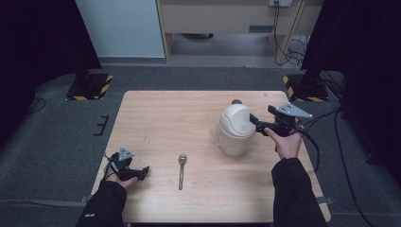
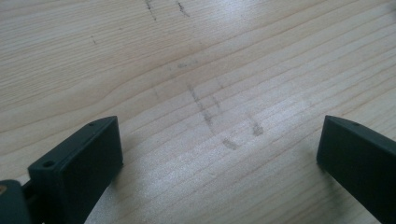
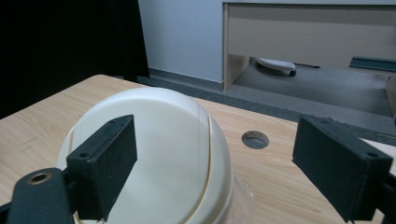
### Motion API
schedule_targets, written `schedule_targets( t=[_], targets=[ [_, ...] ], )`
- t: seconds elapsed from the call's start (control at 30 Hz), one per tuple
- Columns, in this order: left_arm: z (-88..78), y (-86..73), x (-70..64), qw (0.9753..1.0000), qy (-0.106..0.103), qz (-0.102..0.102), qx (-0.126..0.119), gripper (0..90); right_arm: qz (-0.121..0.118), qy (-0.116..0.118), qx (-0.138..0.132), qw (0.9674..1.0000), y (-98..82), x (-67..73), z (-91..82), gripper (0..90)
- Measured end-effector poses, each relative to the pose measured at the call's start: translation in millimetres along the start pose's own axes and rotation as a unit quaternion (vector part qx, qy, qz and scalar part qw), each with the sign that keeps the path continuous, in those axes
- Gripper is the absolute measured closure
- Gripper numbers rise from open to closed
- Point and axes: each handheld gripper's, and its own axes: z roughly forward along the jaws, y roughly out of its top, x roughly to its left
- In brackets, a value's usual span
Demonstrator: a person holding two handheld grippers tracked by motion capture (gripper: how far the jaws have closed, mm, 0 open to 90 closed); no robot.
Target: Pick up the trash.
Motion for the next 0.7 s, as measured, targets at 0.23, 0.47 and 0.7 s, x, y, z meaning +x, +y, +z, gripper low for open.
schedule_targets(
  t=[0.23, 0.47, 0.7],
  targets=[
    [0.0, 0.2, -0.5, 1.0, -0.001, 0.001, 0.001, 0.0, -0.015, -0.005, 0.015, 0.9998, -9.4, 6.5, 15.2, 14.7],
    [-0.1, 0.4, -0.7, 1.0, -0.002, 0.003, 0.002, 0.0, 0.016, 0.0, -0.008, 0.9998, -23.9, 4.0, 17.2, 14.6],
    [0.0, 0.4, -1.3, 1.0, -0.002, 0.004, 0.002, 0.0, -0.003, 0.009, 0.014, 0.9999, -34.7, 9.3, 22.4, 18.2]
  ],
)
